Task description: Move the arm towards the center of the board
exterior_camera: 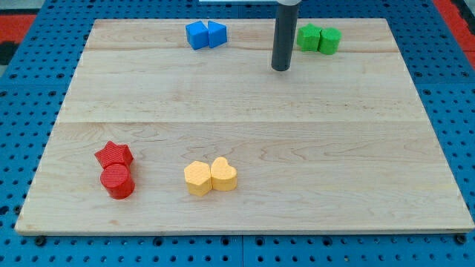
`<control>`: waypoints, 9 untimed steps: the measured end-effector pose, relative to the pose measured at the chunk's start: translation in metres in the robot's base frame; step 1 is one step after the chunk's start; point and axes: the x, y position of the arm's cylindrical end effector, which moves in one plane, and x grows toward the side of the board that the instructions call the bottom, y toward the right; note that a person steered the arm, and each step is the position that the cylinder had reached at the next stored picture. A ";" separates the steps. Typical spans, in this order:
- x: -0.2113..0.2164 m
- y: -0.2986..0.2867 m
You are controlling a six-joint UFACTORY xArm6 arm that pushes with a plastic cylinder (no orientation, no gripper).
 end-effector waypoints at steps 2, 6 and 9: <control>0.000 -0.001; 0.003 -0.012; 0.015 0.046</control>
